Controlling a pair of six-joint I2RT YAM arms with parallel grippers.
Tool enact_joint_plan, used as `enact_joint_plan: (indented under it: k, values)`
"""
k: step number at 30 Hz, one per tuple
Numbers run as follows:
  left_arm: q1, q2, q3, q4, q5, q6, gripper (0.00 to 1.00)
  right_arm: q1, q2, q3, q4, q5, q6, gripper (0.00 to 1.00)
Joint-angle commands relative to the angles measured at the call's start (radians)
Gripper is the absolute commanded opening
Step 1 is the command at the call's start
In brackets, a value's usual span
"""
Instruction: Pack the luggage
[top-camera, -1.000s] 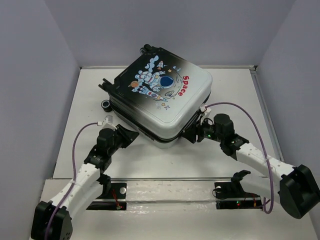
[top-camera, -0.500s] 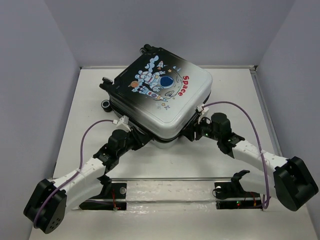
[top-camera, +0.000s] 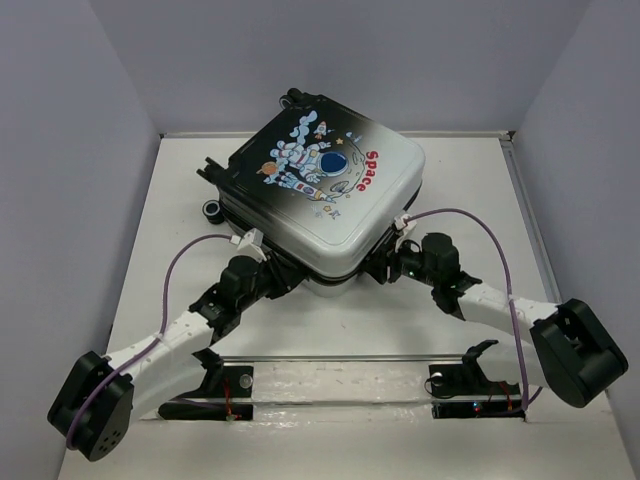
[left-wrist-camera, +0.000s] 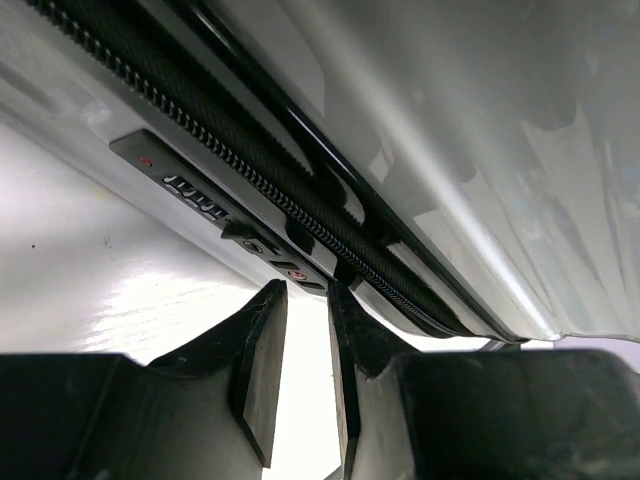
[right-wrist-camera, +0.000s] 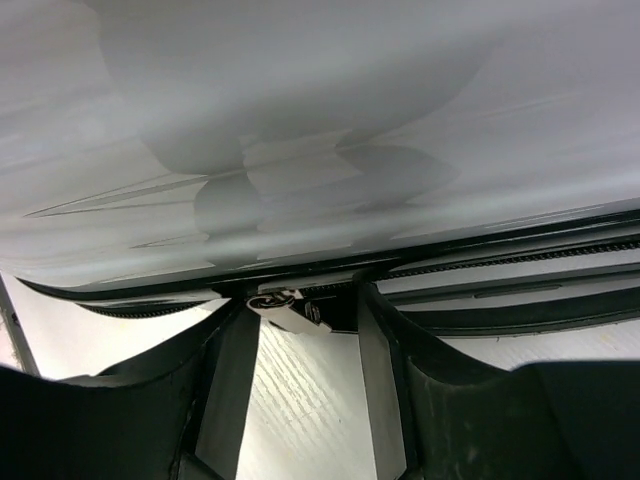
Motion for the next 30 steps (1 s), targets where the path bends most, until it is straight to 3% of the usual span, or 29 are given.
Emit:
enact_joint_plan:
  k: [1, 7, 12, 15, 19, 23, 30]
  values:
    - [-0.016, 0.002, 0.074, 0.111, -0.015, 0.021, 0.34, 0.009, 0.034, -0.025, 0.205, 0.026, 0.009, 0.49]
    - [-0.027, 0.031, 0.087, 0.133, -0.018, 0.022, 0.34, 0.009, 0.077, -0.021, 0.246, 0.028, 0.024, 0.45]
    - [-0.041, 0.060, 0.104, 0.163, -0.018, 0.022, 0.34, 0.009, 0.072, -0.060, 0.332, 0.003, 0.078, 0.18]
    - [-0.047, 0.088, 0.119, 0.188, -0.018, 0.024, 0.34, 0.027, 0.025, -0.083, 0.297, 0.012, 0.130, 0.07]
    - [-0.052, 0.124, 0.140, 0.240, -0.013, 0.016, 0.34, 0.131, -0.049, -0.119, 0.176, 0.070, 0.183, 0.07]
    - [-0.058, 0.172, 0.173, 0.292, -0.010, 0.002, 0.34, 0.358, -0.092, -0.127, 0.001, 0.191, 0.263, 0.07]
    - [-0.102, 0.273, 0.235, 0.374, -0.013, -0.022, 0.34, 0.651, -0.002, -0.021, -0.181, 0.435, 0.426, 0.07]
